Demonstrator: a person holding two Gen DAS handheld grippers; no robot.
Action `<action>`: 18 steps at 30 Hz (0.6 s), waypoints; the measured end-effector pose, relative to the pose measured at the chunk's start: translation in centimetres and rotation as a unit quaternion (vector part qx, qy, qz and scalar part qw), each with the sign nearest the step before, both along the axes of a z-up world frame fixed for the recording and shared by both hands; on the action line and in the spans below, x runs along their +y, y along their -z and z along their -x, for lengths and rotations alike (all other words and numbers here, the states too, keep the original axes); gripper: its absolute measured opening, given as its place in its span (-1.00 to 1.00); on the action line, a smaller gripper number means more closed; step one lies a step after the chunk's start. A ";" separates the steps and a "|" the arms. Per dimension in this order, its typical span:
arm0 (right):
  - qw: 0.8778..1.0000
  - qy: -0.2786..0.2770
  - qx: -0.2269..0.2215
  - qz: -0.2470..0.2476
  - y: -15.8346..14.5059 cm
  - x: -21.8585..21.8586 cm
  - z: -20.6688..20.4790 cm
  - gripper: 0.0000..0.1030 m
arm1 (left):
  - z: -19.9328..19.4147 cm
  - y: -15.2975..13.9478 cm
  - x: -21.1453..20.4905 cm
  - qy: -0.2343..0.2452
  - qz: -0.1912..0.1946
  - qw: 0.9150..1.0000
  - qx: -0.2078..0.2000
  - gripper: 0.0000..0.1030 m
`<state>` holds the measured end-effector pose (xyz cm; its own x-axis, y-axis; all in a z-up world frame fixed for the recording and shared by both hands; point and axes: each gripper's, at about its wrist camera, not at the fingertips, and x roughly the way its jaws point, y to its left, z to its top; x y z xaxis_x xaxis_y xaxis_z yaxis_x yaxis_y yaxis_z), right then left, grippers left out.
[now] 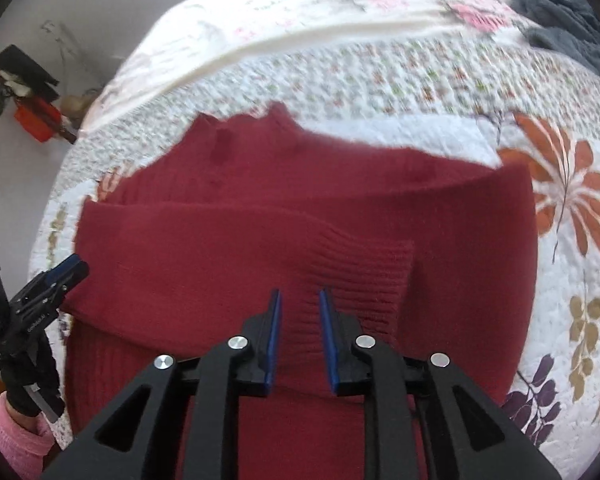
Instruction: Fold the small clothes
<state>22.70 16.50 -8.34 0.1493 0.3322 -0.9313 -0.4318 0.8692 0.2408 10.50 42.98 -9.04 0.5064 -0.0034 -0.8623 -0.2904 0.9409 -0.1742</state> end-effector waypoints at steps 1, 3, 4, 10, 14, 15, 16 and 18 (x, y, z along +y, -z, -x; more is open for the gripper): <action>1.000 0.006 0.006 0.010 0.9 -0.4 -0.1 -0.61 | 0.1 0.7 0.3 -0.005 0.005 1.000 0.009 -0.05; 1.000 0.017 0.019 0.018 2.4 -1.2 0.0 -0.57 | 0.4 2.1 1.3 -0.013 0.030 0.999 0.021 -0.08; 0.999 0.020 0.028 0.004 3.1 -1.7 -0.1 -0.56 | 0.7 2.4 1.6 -0.015 0.040 0.999 0.017 -0.10; 0.999 0.025 0.022 -0.011 4.1 -2.0 0.2 -0.56 | 0.3 2.9 0.9 -0.021 0.020 0.999 0.021 -0.09; 0.999 0.028 0.020 -0.007 4.3 -1.9 0.2 -0.56 | -0.1 3.0 0.8 -0.022 0.013 0.999 0.033 -0.08; 0.999 0.027 0.022 -0.003 4.2 -1.8 0.1 -0.56 | -0.2 3.0 0.7 -0.021 0.010 0.999 0.036 -0.08; 0.999 0.028 0.023 -0.001 4.0 -1.7 0.0 -0.56 | -0.3 2.9 0.7 -0.021 0.008 0.999 0.039 -0.08; 0.999 0.034 0.023 -0.005 3.2 -1.8 0.1 -0.56 | -0.1 2.0 0.8 -0.029 0.009 0.999 0.040 -0.08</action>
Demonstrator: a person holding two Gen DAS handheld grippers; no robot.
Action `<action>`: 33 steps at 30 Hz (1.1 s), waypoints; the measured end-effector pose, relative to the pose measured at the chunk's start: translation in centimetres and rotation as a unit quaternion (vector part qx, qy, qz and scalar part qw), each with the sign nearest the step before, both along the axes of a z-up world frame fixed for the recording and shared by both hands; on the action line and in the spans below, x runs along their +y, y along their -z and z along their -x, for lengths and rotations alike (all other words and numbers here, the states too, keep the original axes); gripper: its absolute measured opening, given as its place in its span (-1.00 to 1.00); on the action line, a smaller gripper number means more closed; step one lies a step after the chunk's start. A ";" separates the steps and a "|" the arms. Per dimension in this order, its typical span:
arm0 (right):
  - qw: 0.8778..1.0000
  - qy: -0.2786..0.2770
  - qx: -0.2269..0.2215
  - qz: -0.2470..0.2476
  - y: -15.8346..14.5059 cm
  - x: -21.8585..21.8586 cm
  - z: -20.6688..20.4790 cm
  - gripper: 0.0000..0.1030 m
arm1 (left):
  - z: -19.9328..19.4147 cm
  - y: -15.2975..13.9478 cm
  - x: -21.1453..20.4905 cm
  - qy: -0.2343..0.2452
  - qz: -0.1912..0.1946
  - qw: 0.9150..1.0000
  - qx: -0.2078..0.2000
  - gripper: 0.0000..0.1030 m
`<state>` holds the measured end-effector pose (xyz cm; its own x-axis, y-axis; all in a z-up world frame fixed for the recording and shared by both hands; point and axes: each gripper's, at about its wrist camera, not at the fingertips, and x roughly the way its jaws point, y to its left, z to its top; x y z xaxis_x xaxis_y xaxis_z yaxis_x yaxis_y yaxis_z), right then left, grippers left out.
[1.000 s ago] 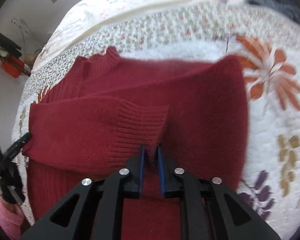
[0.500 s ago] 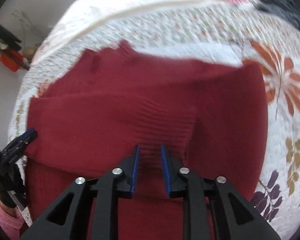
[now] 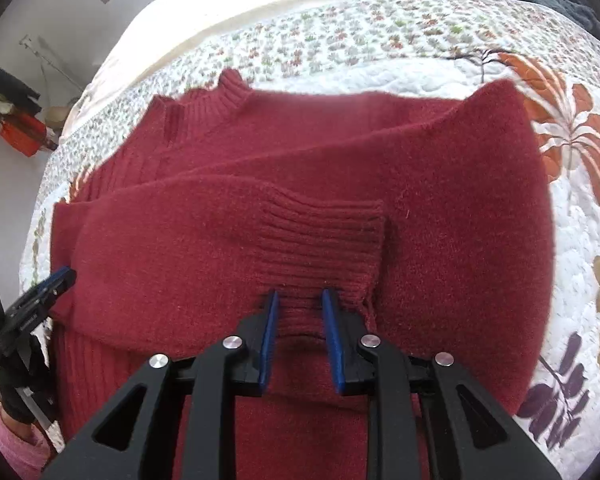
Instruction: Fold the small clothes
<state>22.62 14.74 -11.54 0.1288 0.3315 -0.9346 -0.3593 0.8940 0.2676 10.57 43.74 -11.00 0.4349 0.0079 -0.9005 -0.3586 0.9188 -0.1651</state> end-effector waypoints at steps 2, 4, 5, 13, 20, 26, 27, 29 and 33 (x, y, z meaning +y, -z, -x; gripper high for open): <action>0.999 0.016 -0.015 -0.025 -2.4 -1.1 0.9 -0.50 | 1.4 -2.1 0.1 -0.015 0.008 1.000 -0.018 -0.08; 0.997 0.004 -0.022 -0.074 -5.1 -2.4 3.0 -0.48 | 3.9 -4.7 -0.3 -0.014 0.004 0.999 -0.043 0.01; 0.996 -0.003 -0.022 -0.087 -6.0 -3.0 4.1 -0.37 | 5.2 -5.7 -0.6 -0.013 -0.001 0.999 -0.051 0.08; 0.998 -0.030 0.002 -0.060 -7.0 -11.8 16.2 -0.15 | 18.3 -7.0 -3.1 -0.013 0.017 1.000 0.010 0.31; 0.999 -0.009 0.042 -0.031 -5.9 -19.3 24.0 -0.07 | 27.1 -4.9 -5.5 -0.032 0.054 0.996 0.068 0.31; 0.997 0.014 0.065 -0.040 -5.2 -23.3 27.4 0.00 | 30.4 -4.1 -7.2 -0.025 0.064 0.994 0.082 0.31; 0.996 0.017 0.073 -0.044 -4.7 -23.7 27.8 0.00 | 30.7 -3.9 -7.5 -0.024 0.064 0.994 0.083 0.31; 0.995 0.019 0.087 -0.049 -3.8 -24.1 28.5 0.00 | 30.9 -3.6 -7.8 -0.024 0.071 0.993 0.090 0.31; 0.992 0.033 0.108 -0.047 -1.5 -24.8 29.4 0.01 | 31.5 -2.7 -8.3 -0.023 0.085 0.991 0.096 0.31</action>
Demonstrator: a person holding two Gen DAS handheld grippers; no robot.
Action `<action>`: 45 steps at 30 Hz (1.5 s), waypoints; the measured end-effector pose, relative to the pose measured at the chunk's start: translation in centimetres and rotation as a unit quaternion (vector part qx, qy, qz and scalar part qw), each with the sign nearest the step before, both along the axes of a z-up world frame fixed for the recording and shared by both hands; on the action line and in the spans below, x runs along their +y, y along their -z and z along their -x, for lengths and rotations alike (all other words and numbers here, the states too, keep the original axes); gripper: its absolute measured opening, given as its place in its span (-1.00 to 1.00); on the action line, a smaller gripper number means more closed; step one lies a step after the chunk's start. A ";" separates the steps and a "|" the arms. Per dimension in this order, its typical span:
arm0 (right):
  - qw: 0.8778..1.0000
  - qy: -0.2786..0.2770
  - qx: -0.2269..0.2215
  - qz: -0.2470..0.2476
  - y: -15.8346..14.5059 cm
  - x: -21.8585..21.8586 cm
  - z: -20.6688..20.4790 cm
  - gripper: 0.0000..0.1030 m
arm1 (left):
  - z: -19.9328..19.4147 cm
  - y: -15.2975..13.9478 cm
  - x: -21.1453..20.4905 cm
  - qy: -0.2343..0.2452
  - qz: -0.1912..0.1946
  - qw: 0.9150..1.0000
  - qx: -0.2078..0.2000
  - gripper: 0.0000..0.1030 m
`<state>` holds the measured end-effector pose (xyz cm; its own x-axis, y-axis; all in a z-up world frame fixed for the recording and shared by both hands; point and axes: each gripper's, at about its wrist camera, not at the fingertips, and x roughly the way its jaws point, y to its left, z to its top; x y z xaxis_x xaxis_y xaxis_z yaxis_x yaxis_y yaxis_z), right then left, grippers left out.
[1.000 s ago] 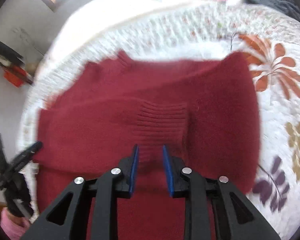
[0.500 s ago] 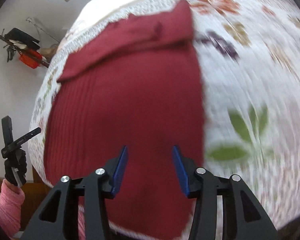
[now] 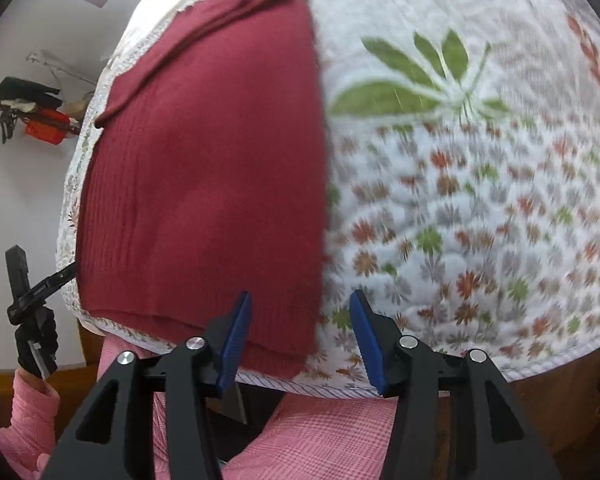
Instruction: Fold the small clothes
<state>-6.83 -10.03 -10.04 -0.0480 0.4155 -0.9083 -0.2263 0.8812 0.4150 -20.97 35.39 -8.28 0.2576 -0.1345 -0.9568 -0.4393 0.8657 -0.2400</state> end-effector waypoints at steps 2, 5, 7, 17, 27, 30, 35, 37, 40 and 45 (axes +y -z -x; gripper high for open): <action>1.000 0.004 0.004 -0.003 0.6 0.2 0.2 0.01 | 0.2 0.5 -0.4 0.005 0.012 1.000 0.002 0.31; 1.000 0.009 0.005 -0.013 1.1 1.1 0.3 0.06 | 0.4 1.3 -0.8 0.009 0.006 1.000 0.003 0.31; 1.000 0.003 0.004 -0.016 1.1 1.6 0.4 0.08 | 0.4 1.4 -1.1 0.004 0.012 1.000 -0.001 0.30; 0.999 -0.021 0.017 -0.044 2.3 5.5 1.2 0.04 | 0.4 1.5 -1.2 0.007 0.040 0.999 0.000 0.22; 0.998 -0.028 0.020 -0.044 2.3 6.2 1.1 -0.85 | 0.9 1.6 -1.2 0.010 0.035 0.999 0.000 -0.33; 0.998 -0.025 0.018 -0.059 1.7 6.3 1.1 -0.87 | 1.3 1.4 -0.6 0.005 0.042 0.999 -0.005 -0.72; 0.994 -0.008 0.012 -0.106 -0.6 4.3 0.0 -0.88 | 1.3 -0.9 0.3 -0.001 0.058 0.997 -0.040 -0.89; 0.992 0.001 0.008 -0.126 -1.6 3.6 -0.8 -0.88 | 1.1 -1.9 0.7 -0.004 0.067 0.996 -0.056 -0.89; 0.989 0.010 0.001 -0.150 -2.9 3.4 -2.1 -0.88 | 0.3 -3.2 1.7 -0.018 0.082 0.993 -0.084 -0.89; 0.986 0.018 -0.018 -0.162 -4.5 3.7 -5.6 -0.88 | -2.0 -4.2 4.2 -0.052 0.103 0.986 -0.117 -0.89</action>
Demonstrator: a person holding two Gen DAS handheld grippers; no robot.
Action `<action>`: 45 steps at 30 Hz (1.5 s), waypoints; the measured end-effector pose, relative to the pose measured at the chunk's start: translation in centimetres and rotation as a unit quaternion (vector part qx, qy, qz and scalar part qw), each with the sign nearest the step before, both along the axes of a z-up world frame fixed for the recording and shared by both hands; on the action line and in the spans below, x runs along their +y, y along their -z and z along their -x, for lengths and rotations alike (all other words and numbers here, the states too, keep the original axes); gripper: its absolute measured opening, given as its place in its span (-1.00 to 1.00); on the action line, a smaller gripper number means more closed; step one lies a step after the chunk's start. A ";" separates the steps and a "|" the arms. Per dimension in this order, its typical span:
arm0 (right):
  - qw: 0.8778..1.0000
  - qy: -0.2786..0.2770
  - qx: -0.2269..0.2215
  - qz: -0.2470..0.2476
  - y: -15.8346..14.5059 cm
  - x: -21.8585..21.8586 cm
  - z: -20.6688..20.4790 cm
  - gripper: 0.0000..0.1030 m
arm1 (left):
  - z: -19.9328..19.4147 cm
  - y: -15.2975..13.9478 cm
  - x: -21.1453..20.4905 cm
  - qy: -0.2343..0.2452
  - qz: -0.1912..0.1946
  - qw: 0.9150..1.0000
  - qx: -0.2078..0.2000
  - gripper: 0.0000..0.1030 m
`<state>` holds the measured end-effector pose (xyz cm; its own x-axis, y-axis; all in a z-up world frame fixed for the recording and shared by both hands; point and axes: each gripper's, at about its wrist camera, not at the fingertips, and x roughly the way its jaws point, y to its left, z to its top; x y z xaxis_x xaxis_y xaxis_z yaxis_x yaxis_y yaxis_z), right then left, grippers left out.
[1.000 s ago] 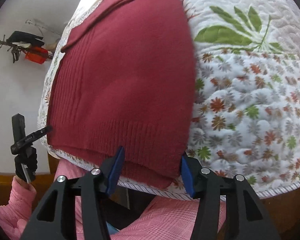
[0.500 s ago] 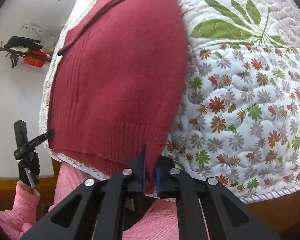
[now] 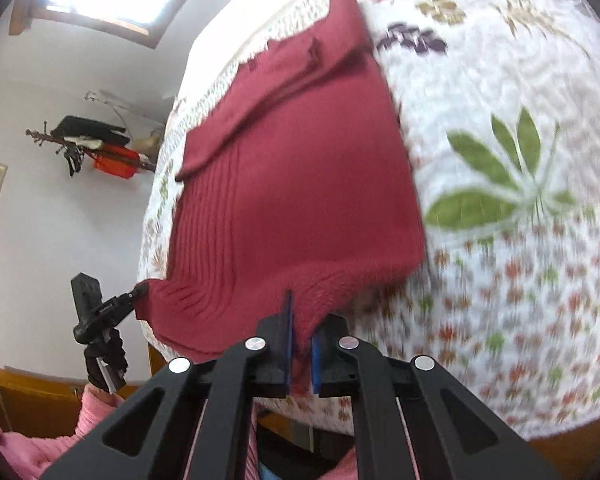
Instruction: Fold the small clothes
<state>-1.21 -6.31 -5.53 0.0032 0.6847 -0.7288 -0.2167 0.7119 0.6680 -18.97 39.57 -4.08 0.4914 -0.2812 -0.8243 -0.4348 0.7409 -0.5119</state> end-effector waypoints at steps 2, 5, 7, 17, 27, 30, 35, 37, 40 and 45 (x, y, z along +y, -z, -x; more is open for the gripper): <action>1.000 0.003 -0.004 0.002 -0.2 0.3 -1.4 -0.88 | -1.2 0.2 0.7 -0.012 0.007 1.000 -0.005 -0.89; 1.000 0.007 -0.003 0.001 -0.3 0.5 -3.7 -0.88 | -4.1 0.8 1.2 -0.028 0.022 0.999 -0.005 -0.89; 1.000 0.009 0.004 -0.001 0.1 1.0 -5.2 -0.88 | -5.2 1.2 1.7 -0.031 0.027 0.999 -0.005 -0.89; 0.999 0.017 0.031 0.006 2.1 3.0 -10.3 -0.88 | -10.3 3.5 4.8 -0.043 0.026 0.999 0.012 -0.89; 0.996 0.037 0.079 0.010 5.0 2.9 -13.6 -0.82 | -11.7 6.9 7.8 -0.082 0.123 0.989 0.027 -0.81; 0.995 0.039 0.093 0.010 5.3 2.5 -14.1 -0.77 | -11.9 6.2 8.0 -0.071 0.122 0.990 0.020 -0.80; 0.995 0.033 0.090 0.016 4.7 1.8 -14.4 -0.62 | -11.1 3.9 9.0 -0.063 0.093 0.994 -0.002 -0.56; 0.996 0.039 0.075 0.032 4.1 1.4 -14.5 -0.48 | -10.6 2.9 9.7 -0.070 0.078 0.994 -0.010 -0.52; 0.996 0.053 0.053 0.049 3.1 0.0 -14.8 -0.43 | -10.3 1.9 9.9 -0.062 0.053 0.997 -0.012 -0.52; 0.997 0.042 0.029 0.059 1.7 -0.5 -14.1 -0.41 | -11.2 0.9 8.0 -0.006 -0.021 1.000 -0.004 -0.23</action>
<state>12.85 -6.80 -7.24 0.0122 0.5937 -0.8046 -0.1162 0.8001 0.5886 -7.78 47.58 -4.96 0.5014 -0.2407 -0.8311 -0.4391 0.7569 -0.4841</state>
